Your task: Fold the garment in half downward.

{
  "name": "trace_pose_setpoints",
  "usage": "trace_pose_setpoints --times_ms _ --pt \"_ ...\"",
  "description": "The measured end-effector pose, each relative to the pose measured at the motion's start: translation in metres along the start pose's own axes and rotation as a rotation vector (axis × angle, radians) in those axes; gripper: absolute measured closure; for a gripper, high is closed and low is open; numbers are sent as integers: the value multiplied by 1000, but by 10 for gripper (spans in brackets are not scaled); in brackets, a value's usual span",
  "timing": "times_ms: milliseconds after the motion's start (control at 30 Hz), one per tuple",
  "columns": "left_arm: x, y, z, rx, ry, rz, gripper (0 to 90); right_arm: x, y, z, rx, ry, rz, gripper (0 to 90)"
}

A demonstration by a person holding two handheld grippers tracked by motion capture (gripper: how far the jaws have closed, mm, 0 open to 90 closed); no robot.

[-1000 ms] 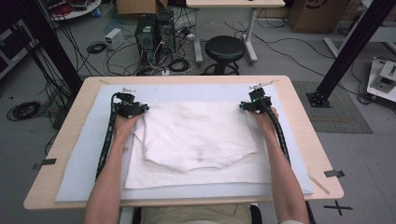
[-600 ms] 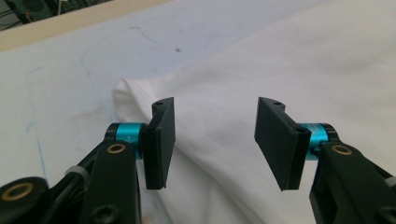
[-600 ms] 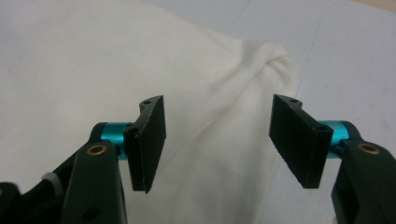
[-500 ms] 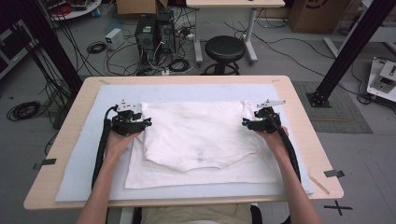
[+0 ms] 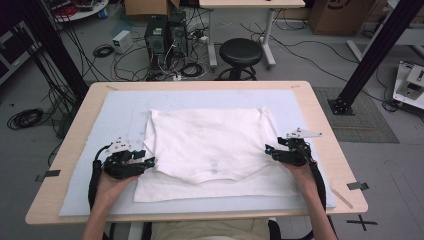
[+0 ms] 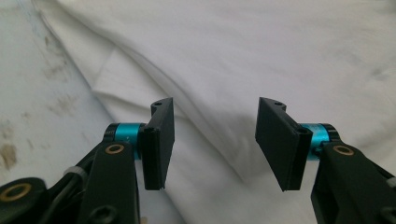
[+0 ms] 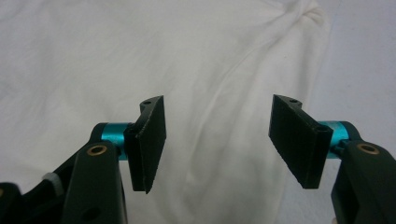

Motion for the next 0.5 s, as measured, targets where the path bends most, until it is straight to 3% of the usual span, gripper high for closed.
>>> trace_pose_setpoints --times_ms 233,500 --pt "-10 -4 8 14 10 -3 471 3 -12 -5 -22 15 33 373" --pt "-23 -5 25 106 48 40 475 6 -16 -7 -21 15 29 373"
Point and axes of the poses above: each handheld gripper's, and its own axes: z roughly forward along the jaws, y roughly out of its top, x roughly to its left, the point moved 3 cm from there along z, roughly forward along the jaws, and after that the axes turned 7 degrees about z, right-handed, at the moved point
